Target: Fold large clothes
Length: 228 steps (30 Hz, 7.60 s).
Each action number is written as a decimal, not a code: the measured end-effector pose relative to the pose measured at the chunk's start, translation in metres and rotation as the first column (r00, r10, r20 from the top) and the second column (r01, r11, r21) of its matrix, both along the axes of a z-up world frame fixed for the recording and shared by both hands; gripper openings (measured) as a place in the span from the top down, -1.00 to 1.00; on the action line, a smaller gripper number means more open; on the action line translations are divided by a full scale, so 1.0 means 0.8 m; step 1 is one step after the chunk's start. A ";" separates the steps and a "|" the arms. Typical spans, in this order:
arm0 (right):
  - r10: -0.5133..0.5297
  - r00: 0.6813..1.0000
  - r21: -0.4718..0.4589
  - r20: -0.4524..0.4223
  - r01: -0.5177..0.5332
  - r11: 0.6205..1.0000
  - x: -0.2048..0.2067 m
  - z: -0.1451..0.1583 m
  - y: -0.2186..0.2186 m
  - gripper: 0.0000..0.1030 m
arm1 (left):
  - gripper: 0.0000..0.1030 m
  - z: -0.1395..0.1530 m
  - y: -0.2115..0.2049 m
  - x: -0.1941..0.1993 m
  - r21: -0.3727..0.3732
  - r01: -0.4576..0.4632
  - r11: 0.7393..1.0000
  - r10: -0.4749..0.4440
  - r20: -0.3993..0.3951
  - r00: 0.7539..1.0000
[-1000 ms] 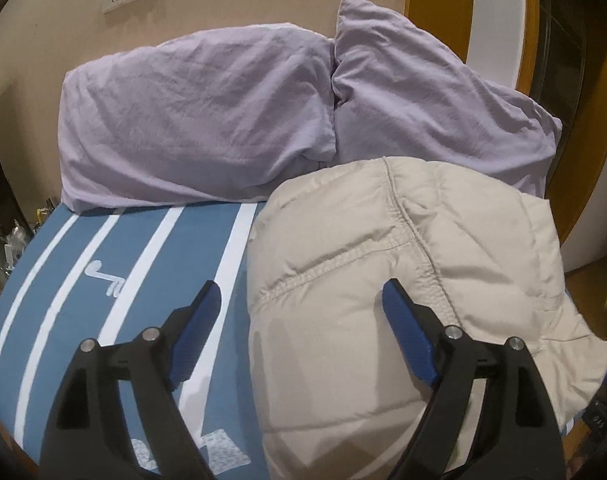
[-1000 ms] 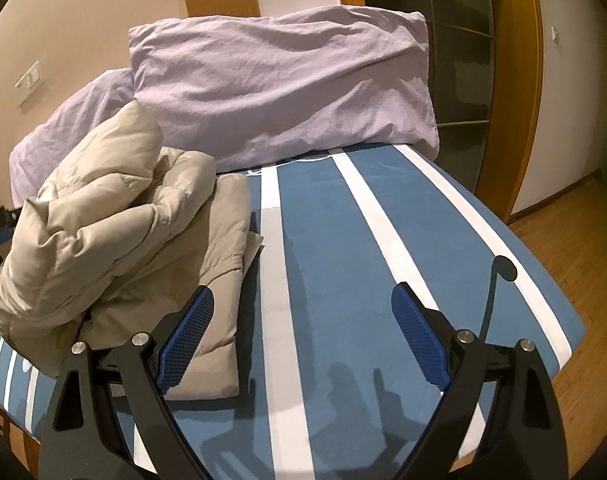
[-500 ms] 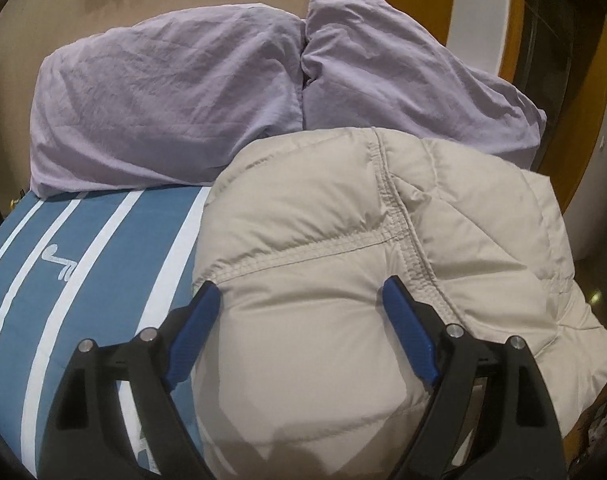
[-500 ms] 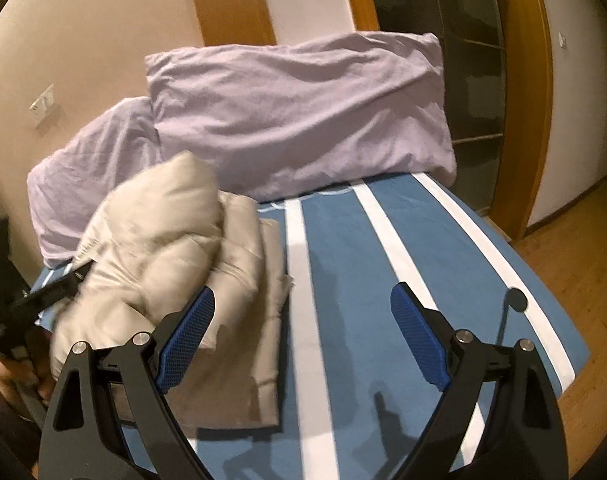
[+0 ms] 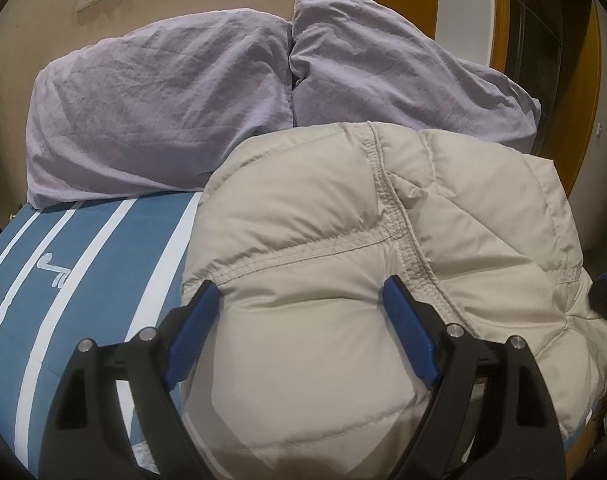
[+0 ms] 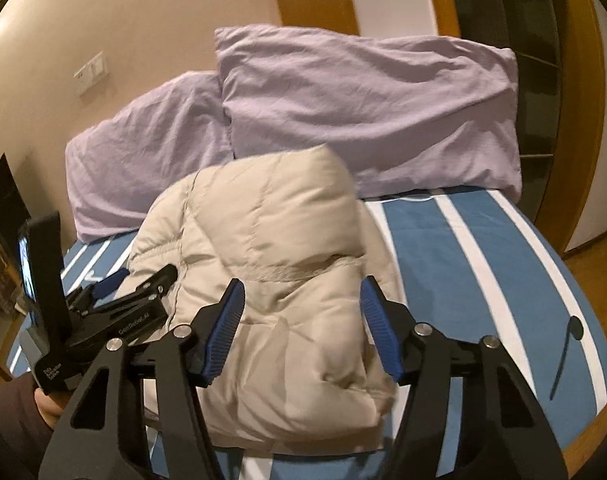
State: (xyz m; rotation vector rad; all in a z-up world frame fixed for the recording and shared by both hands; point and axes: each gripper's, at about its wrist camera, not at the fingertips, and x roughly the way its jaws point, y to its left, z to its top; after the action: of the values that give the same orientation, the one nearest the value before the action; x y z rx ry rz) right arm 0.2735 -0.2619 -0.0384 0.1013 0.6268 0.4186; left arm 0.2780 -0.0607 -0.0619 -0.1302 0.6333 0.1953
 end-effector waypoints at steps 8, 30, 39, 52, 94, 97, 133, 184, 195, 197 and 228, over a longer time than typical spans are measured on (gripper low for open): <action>-0.039 0.997 -0.047 -0.067 0.036 0.998 0.017 -0.052 0.000 -0.14 | -0.67 0.002 -0.001 -0.001 0.005 0.026 1.000 -0.026 0.001 1.000; -0.019 0.989 0.063 -0.146 0.028 0.998 0.030 -0.102 -0.022 -0.14 | -0.74 0.047 -0.013 -0.010 0.179 -0.029 0.983 0.019 0.058 0.998; -0.023 0.989 0.066 -0.143 0.032 0.997 0.029 -0.096 -0.024 -0.15 | -0.78 0.010 -0.010 0.004 0.228 -0.050 0.972 0.047 0.020 0.999; -0.055 0.998 0.069 -0.040 0.058 0.996 0.050 -0.016 -0.022 -0.31 | -0.78 -0.005 0.011 0.013 0.107 -0.027 0.994 0.027 -0.006 1.000; -0.160 0.982 -0.033 -0.104 0.158 0.987 0.154 -0.090 0.031 -0.34 | -0.82 0.049 -0.006 0.071 0.182 -0.031 0.983 0.031 0.002 1.000; -0.162 0.982 -0.033 -0.102 0.159 0.987 0.153 -0.090 0.031 -0.37 | -0.87 0.025 -0.001 0.083 0.175 -0.035 0.984 0.043 -0.040 0.998; -0.236 0.966 -0.115 -0.104 0.224 0.968 0.159 -0.093 0.042 -0.77 | -0.97 -0.019 0.016 0.086 0.151 -0.091 0.984 0.097 -0.031 0.995; -0.145 0.952 0.128 -0.269 0.184 0.975 0.144 -0.081 -0.027 -0.96 | -0.96 0.016 0.060 0.020 0.017 -0.044 0.999 0.045 -0.063 0.997; 0.009 0.899 0.296 -0.437 0.134 0.946 0.138 -0.086 -0.087 -0.97 | -0.96 0.008 0.082 0.003 -0.134 0.019 0.991 -0.037 -0.131 0.991; 0.056 0.887 0.336 -0.458 0.114 0.935 0.138 -0.093 -0.087 -0.97 | -0.96 0.005 0.083 0.005 -0.160 0.020 0.987 -0.042 -0.136 0.990; 0.305 0.798 0.540 -0.519 0.029 0.841 0.148 -0.145 -0.069 -0.97 | -0.94 -0.055 0.113 0.025 -0.648 0.053 0.760 -0.156 -0.102 0.983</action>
State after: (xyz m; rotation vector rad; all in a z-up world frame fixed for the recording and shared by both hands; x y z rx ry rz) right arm 0.3923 -0.3170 -0.1543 0.7435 1.1332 0.7159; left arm 0.2979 0.0296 -0.1058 -0.7557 0.8398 -0.1360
